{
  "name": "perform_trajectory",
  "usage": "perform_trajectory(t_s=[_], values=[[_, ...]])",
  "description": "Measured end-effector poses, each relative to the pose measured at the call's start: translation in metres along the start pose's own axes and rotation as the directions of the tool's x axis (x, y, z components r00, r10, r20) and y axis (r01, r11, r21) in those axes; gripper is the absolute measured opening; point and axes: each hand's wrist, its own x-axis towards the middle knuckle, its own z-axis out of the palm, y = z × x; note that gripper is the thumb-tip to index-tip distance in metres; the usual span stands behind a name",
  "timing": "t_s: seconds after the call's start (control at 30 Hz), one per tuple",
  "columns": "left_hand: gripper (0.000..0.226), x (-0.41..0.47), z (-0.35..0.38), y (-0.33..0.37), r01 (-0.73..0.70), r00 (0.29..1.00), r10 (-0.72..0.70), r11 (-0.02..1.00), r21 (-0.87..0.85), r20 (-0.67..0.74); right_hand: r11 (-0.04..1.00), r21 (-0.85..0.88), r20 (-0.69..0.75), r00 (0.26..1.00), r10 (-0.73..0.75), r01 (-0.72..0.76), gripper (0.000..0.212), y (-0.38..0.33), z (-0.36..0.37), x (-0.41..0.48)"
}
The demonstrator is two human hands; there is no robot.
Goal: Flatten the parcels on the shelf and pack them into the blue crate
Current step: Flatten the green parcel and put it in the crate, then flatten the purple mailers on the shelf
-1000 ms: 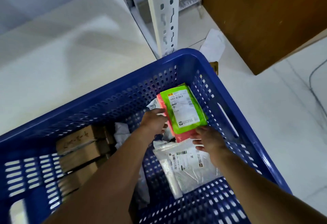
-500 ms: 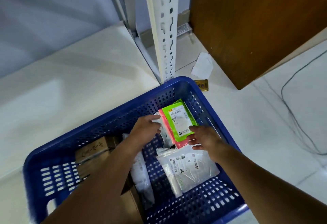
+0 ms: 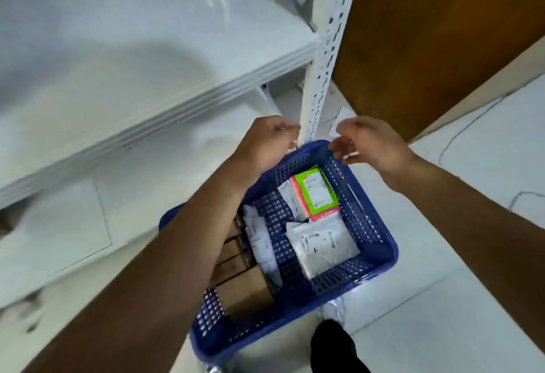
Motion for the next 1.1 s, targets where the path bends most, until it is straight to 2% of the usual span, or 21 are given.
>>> perform_trajectory(t_s=[0.2, 0.43, 0.6, 0.7, 0.9, 1.0, 1.1], values=[[0.015, -0.087, -0.057, 0.111, -0.123, 0.992, 0.121, 0.992, 0.041, 0.047, 0.983, -0.047, -0.013, 0.984, -0.180, 0.179, 0.018, -0.123, -0.021, -0.092], [0.019, -0.189, -0.134, 0.264, -0.310, 0.949, 0.315, 0.941, 0.137, -0.014, 0.893, -0.079, 0.044, 0.896, -0.442, 0.444, 0.019, -0.280, -0.023, -0.204], [0.015, -0.257, -0.184, 0.363, -0.447, 0.883, 0.464, 0.878, 0.173, -0.072, 0.728, -0.154, 0.063, 0.742, -0.667, 0.668, 0.016, -0.378, -0.035, -0.281], [0.016, -0.292, -0.202, 0.401, -0.522, 0.833, 0.546, 0.828, 0.205, -0.087, 0.642, -0.182, 0.068, 0.661, -0.747, 0.744, 0.015, -0.422, -0.041, -0.312], [0.023, -0.341, -0.235, 0.456, -0.581, 0.708, 0.673, 0.728, 0.364, -0.216, 0.507, -0.188, 0.036, 0.522, -0.852, 0.841, 0.014, -0.492, -0.039, -0.346], [0.024, -0.355, -0.251, 0.471, -0.524, 0.641, 0.730, 0.642, 0.561, -0.237, 0.362, -0.459, -0.011, 0.403, -0.915, 0.811, 0.019, -0.513, -0.043, -0.346], [0.025, -0.359, -0.271, 0.478, -0.476, 0.581, 0.767, 0.592, 0.651, -0.272, 0.203, -0.684, -0.029, 0.252, -0.967, 0.701, 0.026, -0.529, -0.050, -0.335]])
